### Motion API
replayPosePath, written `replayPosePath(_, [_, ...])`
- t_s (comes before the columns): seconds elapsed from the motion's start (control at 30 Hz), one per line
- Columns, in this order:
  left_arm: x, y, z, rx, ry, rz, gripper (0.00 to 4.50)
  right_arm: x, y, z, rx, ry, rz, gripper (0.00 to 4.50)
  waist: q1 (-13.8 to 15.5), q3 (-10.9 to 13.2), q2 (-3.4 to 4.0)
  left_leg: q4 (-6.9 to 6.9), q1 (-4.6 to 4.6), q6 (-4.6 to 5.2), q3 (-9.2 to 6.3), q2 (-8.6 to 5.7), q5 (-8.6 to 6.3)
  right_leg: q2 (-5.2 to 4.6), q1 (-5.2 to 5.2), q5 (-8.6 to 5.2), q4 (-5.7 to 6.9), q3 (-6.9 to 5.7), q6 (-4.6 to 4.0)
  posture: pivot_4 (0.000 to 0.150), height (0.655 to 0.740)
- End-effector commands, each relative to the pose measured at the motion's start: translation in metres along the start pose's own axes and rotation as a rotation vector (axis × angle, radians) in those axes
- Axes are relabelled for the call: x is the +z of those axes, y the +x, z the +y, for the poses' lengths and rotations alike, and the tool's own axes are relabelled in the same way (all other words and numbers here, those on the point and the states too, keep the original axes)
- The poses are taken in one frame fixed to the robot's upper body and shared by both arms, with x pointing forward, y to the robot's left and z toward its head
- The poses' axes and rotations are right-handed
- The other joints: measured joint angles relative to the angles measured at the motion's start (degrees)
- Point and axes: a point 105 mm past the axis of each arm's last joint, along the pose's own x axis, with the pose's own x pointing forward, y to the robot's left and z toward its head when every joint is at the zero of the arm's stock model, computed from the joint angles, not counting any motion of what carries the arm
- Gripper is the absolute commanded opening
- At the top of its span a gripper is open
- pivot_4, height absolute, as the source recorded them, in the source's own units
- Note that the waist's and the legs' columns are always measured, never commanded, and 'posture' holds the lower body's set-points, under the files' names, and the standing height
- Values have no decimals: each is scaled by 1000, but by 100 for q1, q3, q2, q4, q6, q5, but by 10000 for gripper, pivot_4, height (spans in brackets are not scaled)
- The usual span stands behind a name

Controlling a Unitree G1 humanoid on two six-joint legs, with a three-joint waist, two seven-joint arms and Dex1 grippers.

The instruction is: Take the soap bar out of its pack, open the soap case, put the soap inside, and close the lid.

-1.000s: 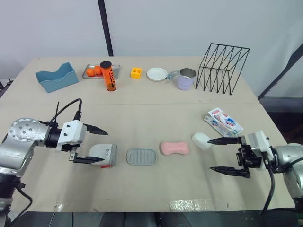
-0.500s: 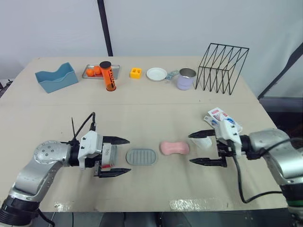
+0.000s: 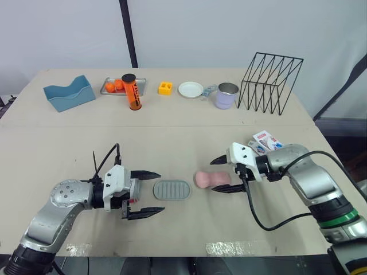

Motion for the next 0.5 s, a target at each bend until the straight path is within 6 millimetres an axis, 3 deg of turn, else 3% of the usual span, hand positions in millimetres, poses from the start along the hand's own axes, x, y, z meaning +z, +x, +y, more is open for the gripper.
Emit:
replayPosePath(0.03, [9,3,-4,-1,28,-16,44889,3,1,-3,-1,-19,14,45000,0,0,0,0,0,0,0,0,0,0,0,0,0,0,0,1500,7400])
replayPosePath(0.5, [12,7,-3,-9,34,-23,44889,5,9,-4,1,-53,36,45000,0,0,0,-1,0,-1,0,0,0,0,0,-1,0,0,2,1500,7400])
